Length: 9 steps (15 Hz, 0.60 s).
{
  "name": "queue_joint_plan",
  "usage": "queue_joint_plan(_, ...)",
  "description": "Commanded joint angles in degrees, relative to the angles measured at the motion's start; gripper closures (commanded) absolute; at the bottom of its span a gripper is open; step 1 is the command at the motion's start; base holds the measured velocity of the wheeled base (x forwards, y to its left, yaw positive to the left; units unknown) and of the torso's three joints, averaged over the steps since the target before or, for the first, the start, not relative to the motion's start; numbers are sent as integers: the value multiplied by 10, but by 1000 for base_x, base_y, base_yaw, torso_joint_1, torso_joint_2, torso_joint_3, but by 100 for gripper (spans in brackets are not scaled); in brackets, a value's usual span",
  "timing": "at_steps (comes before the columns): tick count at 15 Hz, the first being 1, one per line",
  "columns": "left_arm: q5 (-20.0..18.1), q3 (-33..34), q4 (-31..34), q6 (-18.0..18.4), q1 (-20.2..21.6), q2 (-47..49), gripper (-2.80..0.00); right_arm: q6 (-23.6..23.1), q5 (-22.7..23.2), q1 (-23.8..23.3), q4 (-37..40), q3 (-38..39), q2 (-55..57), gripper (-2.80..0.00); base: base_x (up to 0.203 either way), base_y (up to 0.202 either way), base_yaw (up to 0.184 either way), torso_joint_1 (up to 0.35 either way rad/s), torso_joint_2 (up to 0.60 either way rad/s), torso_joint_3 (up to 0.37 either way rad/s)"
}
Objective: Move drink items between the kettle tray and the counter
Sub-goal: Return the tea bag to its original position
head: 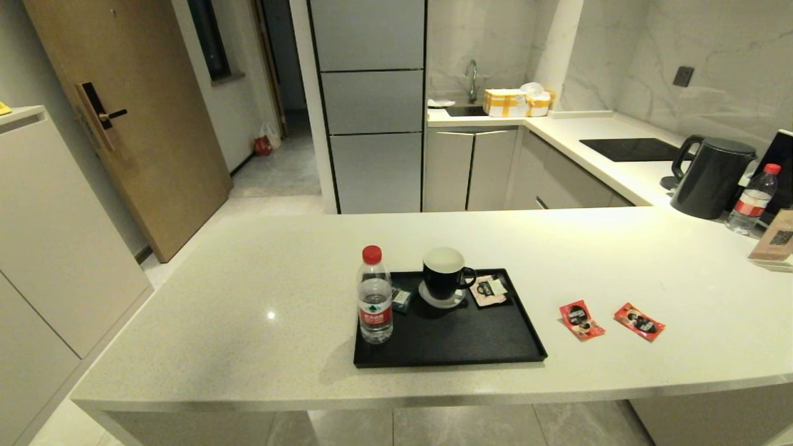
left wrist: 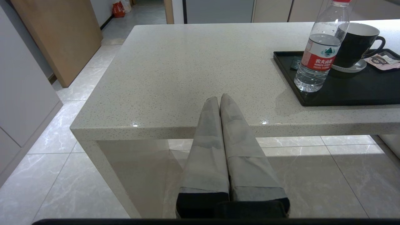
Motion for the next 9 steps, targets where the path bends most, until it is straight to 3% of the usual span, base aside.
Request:
queue_joint_plan(1,0,0,0,0,0,0,0,0,0,0,0,0,0,0,0,0,0,0,0,0)
queue_joint_plan(9,0,0,0,0,0,0,0,0,0,0,0,0,0,0,0,0,0,0,0,0)
